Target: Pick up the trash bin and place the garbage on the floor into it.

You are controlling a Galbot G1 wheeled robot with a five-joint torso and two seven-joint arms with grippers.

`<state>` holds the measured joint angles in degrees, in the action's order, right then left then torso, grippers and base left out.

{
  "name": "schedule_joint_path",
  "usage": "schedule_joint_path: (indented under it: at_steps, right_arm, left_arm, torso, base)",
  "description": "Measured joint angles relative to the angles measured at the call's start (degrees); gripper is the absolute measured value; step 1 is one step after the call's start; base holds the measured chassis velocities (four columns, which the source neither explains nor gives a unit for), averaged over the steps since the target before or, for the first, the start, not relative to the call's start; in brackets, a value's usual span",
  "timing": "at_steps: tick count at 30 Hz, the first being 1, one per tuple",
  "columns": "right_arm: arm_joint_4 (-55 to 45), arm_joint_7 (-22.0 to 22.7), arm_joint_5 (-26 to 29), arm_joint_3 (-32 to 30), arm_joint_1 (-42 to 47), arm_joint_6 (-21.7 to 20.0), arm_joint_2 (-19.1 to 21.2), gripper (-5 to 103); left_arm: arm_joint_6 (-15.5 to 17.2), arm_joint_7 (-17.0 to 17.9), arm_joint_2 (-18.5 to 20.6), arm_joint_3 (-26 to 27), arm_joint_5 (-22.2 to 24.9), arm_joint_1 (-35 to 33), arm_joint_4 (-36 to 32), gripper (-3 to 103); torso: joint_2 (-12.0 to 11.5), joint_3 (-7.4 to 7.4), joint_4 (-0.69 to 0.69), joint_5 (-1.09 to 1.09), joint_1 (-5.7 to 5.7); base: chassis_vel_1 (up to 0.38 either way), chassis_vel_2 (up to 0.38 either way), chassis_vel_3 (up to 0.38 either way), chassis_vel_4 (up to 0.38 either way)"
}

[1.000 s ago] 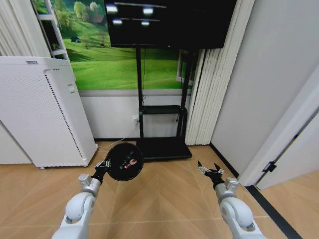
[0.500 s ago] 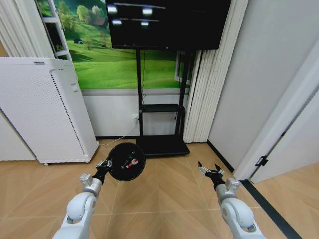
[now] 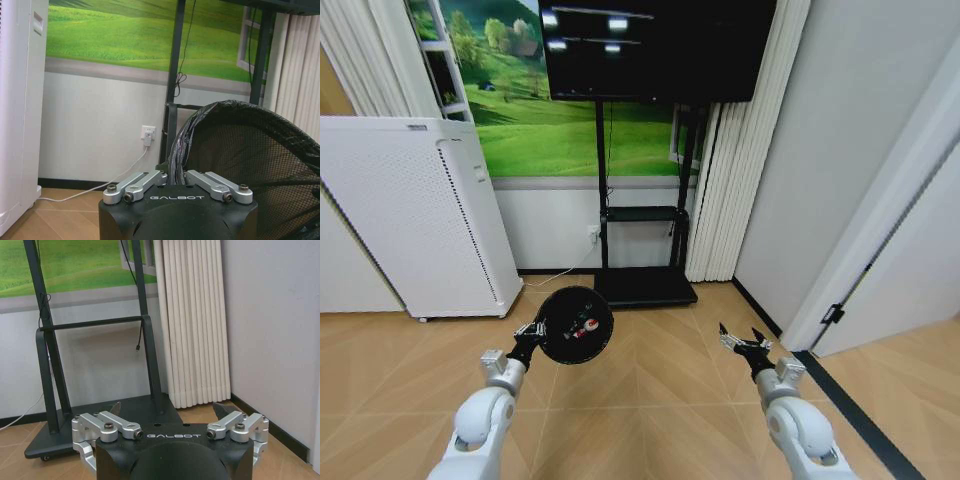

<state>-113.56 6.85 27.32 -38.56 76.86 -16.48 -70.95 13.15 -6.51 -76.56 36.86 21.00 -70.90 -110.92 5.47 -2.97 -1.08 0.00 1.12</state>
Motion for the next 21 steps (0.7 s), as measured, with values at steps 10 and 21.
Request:
schedule_joint_path:
  at_steps: [10, 21]
  right_arm:
    - [0.89, -1.16, -0.97, 0.11, 0.27, 3.85, -0.42, 100]
    - [-0.35, -2.23, -7.7, 0.6, 2.16, 3.65, -0.78, 100]
  left_arm:
    - [0.19, 0.21, -0.02, 0.75, 0.16, -1.19, -0.93, 3]
    - [0.21, 0.09, 0.34, 1.75, 0.54, -1.71, -1.11, 3]
  torso:
    - [0.0, 0.01, 0.03, 0.0, -0.01]
    - [0.0, 0.0, 0.0, 0.0, 0.01]
  base:
    - [0.065, -0.092, -0.068, 0.096]
    - [0.002, 0.003, -0.005, -0.003]
